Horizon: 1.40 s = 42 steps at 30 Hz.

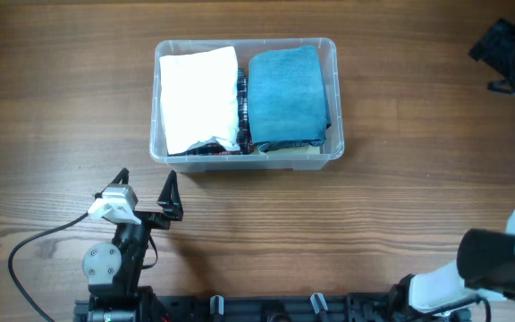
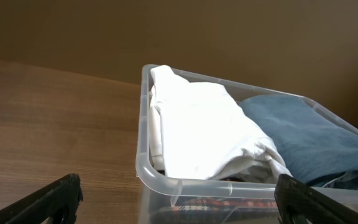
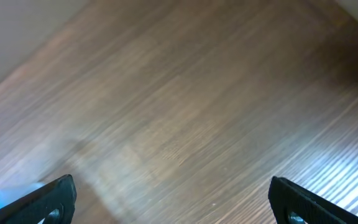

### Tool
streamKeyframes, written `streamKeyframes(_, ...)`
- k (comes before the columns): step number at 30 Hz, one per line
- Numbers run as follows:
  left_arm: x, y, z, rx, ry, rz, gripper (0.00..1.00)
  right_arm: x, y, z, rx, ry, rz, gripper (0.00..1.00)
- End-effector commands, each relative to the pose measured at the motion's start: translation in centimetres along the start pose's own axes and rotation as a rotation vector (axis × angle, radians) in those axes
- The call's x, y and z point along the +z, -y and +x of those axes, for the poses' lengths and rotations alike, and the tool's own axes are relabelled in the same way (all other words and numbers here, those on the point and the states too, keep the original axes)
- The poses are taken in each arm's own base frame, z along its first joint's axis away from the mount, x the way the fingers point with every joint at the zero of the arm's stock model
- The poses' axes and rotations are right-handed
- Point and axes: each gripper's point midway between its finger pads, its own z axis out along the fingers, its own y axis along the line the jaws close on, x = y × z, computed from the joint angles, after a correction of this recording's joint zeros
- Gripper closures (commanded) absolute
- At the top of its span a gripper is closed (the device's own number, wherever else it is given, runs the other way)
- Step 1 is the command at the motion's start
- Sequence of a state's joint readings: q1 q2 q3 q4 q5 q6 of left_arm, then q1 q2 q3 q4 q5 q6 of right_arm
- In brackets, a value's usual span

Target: Pack container

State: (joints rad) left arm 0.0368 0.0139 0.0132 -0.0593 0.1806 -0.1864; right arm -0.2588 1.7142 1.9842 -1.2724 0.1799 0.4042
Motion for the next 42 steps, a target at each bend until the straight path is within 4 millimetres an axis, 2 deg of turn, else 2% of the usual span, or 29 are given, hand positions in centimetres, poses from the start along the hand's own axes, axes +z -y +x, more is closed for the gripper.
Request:
streamKeyframes(1,0.0,-0.5,0.1,-0.006,0.005,-0.022,0.00,-7.4,-1.8,0.1,-0.015,0.140,-0.118,0.00)
streamKeyframes(7,0.0,-0.5,0.1,-0.006,0.005,-0.022,0.00,-15.2,-4.5,2.6,-0.158,0.271,-0.262,0.00)
streamKeyframes(12,0.0,-0.5,0.1,-0.006,0.005,-0.022,0.00,-19.5,-4.7,6.2,-0.320,0.295,-0.345,0.00)
streamKeyframes(15,0.0,-0.5,0.1,-0.006,0.005,-0.022,0.00,-21.8,-5.4,5.6,-0.386,0.416,-0.419,0.00)
streamKeyframes(17,0.0,-0.5,0.1,-0.006,0.005,-0.022,0.00,-23.2,-6.5,5.5,-0.498,0.519,-0.498,0.00)
streamKeyframes(21,0.0,-0.5,0.1,-0.006,0.005,-0.022,0.00,-24.8,-8.6,7.1,-0.737,0.754,-0.651,0.00)
streamKeyframes(24,0.0,-0.5,0.1,-0.006,0.005,-0.022,0.00,-23.7,-8.6,8.7,-0.752,0.869,-0.692,0.00)
streamKeyframes(31,0.0,-0.5,0.1,-0.006,0.005,-0.022,0.00,-18.7,-7.2,13.3,-0.636,1.026,-0.766,0.00)
streamKeyframes(37,0.0,-0.5,0.1,-0.006,0.005,-0.022,0.00,-14.2,-5.2,16.3,-0.474,1.039,-0.808,0.00)
streamKeyframes(42,0.0,-0.5,0.1,-0.006,0.005,-0.022,0.00,-11.9,-4.4,18.1,-0.468,1.048,-0.802,0.00)
